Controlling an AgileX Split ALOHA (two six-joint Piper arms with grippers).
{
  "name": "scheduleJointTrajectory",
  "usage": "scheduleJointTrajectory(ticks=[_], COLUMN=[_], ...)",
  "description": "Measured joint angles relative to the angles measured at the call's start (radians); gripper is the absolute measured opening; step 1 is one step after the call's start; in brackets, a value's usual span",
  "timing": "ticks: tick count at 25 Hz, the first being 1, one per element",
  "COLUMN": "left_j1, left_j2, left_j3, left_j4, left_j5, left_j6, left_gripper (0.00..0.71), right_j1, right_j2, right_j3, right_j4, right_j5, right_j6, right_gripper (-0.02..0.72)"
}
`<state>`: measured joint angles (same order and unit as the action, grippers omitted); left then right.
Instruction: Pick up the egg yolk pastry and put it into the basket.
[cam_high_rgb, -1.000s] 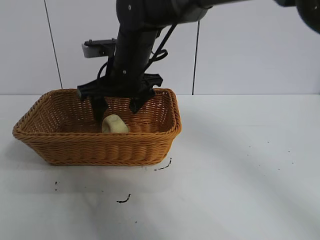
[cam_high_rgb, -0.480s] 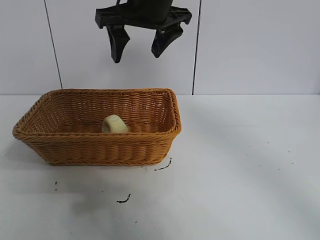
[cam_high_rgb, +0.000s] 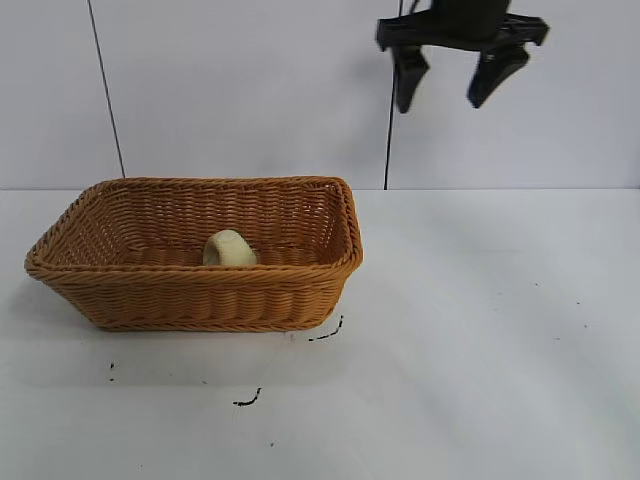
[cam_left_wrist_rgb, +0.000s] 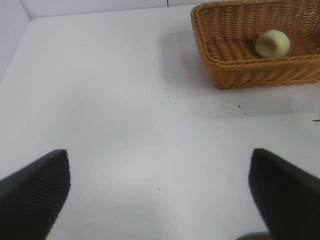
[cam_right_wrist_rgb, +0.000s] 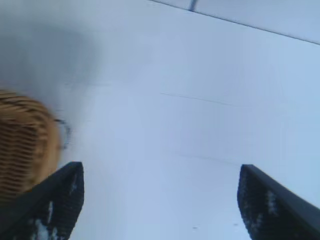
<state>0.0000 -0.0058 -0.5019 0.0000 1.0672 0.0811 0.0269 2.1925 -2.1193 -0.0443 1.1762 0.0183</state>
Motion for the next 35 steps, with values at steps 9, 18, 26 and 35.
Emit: scheduleJointTrajectory(ticks=[9,18,26,35], left_j1=[0.0,0.0,0.0,0.0], left_j2=[0.0,0.0,0.0,0.0], left_j3=[0.0,0.0,0.0,0.0], left_j4=[0.0,0.0,0.0,0.0], left_j5=[0.0,0.0,0.0,0.0], left_j6=[0.0,0.0,0.0,0.0], left_gripper=[0.697,0.697,0.697,0.697], right_j1=[-0.029,-0.029,-0.029,-0.029], right_j2=[-0.016,-0.273,-0.733,-1.333], right_j3=[0.017,0.349,0.835,1.368], right_j4=[0.044,0.056,0.056,0.061], right_j5=[0.037,0.035,0.035,-0.113], right_j6=[0.0,0.0,-0.024,-0.045], right_gripper=[0.603,0.603,0.603,0.603])
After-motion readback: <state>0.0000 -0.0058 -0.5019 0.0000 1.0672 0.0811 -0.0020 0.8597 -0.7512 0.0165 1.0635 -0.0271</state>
